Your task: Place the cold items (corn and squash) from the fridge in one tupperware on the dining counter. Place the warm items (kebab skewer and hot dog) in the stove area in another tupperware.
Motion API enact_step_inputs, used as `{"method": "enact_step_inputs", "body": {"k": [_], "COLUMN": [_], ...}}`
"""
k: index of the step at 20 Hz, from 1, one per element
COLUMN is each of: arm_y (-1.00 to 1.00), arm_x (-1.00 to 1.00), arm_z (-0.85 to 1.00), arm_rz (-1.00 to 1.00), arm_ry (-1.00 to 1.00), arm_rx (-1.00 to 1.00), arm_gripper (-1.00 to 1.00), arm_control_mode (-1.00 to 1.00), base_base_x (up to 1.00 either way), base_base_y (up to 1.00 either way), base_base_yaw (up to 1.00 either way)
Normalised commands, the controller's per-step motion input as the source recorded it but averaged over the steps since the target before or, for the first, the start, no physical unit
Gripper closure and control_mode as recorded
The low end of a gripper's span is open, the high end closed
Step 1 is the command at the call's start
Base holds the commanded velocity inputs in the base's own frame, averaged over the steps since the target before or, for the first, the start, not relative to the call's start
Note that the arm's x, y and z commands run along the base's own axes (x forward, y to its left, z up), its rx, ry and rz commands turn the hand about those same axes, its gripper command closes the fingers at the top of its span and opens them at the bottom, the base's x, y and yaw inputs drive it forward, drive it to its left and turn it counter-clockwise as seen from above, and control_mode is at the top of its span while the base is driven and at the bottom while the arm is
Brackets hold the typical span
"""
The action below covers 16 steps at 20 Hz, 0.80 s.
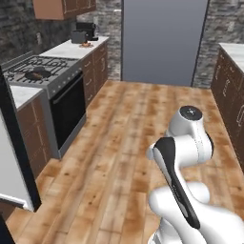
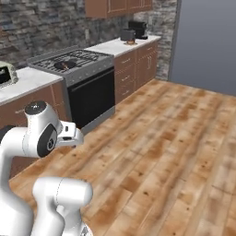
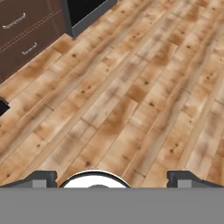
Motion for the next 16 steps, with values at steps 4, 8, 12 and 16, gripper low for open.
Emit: {"method": "enact_step_inputs", "body": {"k": [4, 8, 12, 16], "arm_y": [0.00, 0.00, 0.00, 0.00], "arm_x": [0.00, 0.00, 0.00, 0.00], "arm_z": [0.00, 0.00, 0.00, 0.00], "arm_rz": [0.00, 0.00, 0.00, 0.00], "arm_ry": [0.00, 0.00, 0.00, 0.00], "arm_rx": [0.00, 0.00, 0.00, 0.00], "arm_gripper": [-1.00, -1.00, -1.00, -1.00], "arm_control_mode": [1.00, 1.00, 1.00, 1.00], "base_base_x": [1.00, 1.00, 1.00, 1.00], "base_base_y": [0.02, -0.01, -0.23, -0.35], "base_base_yaw": [0.25, 0.26, 0.21, 0.14]}}
